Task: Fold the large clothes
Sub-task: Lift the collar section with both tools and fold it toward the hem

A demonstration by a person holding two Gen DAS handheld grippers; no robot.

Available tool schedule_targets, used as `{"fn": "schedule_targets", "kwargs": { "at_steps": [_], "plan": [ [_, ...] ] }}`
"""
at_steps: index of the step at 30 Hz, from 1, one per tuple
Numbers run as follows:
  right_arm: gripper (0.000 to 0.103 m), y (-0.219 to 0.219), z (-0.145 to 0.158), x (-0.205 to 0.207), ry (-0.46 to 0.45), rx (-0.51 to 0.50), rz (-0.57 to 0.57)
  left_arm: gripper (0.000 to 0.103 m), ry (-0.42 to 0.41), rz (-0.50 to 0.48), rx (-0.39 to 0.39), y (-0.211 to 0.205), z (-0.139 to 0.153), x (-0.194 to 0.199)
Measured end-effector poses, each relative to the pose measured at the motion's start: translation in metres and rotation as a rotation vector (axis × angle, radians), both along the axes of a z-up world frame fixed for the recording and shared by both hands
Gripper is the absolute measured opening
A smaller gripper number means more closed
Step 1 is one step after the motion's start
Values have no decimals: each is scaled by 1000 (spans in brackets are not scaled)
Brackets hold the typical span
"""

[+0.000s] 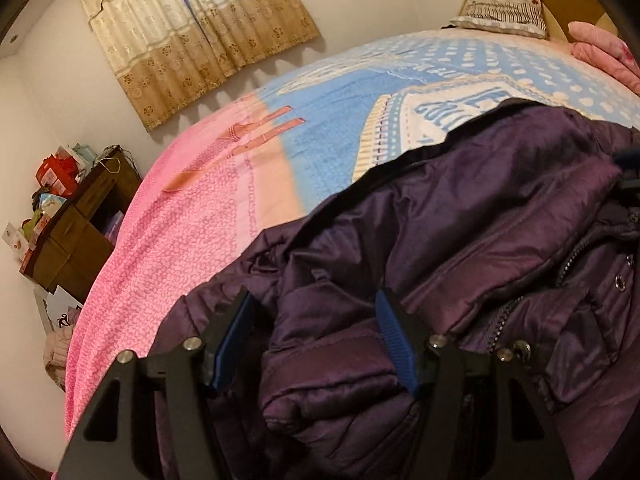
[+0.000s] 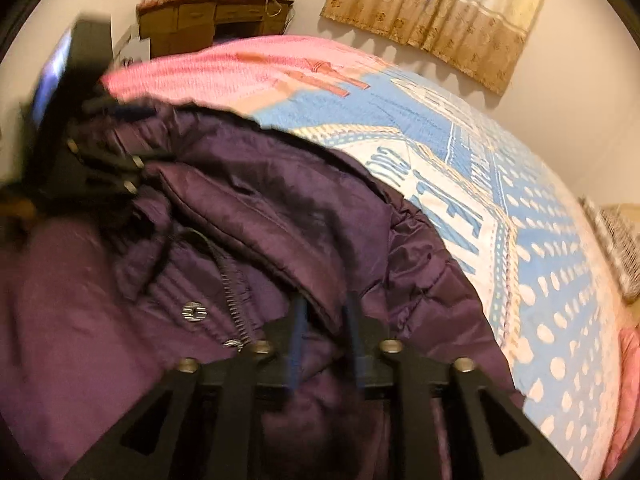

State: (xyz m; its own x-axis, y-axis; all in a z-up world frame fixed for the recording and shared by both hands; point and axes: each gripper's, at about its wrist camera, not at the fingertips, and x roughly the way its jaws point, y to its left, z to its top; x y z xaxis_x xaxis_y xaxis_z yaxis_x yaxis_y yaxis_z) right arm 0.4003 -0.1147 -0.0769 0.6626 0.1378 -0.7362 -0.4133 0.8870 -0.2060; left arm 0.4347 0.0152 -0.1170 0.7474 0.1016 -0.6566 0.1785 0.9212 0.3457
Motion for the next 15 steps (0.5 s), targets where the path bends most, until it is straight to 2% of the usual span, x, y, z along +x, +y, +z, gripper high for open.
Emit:
{"fn": "schedule_targets", "kwargs": {
  "at_steps": [1, 2, 4, 7, 11, 15],
  "plan": [
    [51, -1, 13, -6, -23, 28, -8, 65, 0, 1, -5, -1, 0, 1],
    [53, -2, 22, -9, -45, 44, -22, 65, -1, 1, -12, 0, 0, 1],
    [53, -1, 42, -9, -71, 95, -70, 65, -5, 3, -20, 1, -1, 1],
    [53, 5, 59, 9, -38, 282, -162, 65, -17, 5, -13, 0, -2, 0],
    [53, 29, 30, 39, 34, 285, -224, 65, -20, 6, -17, 0, -2, -2],
    [53, 20, -12, 57, 135, 297, -303, 65, -24, 7, -22, 0, -2, -2]
  ]
}}
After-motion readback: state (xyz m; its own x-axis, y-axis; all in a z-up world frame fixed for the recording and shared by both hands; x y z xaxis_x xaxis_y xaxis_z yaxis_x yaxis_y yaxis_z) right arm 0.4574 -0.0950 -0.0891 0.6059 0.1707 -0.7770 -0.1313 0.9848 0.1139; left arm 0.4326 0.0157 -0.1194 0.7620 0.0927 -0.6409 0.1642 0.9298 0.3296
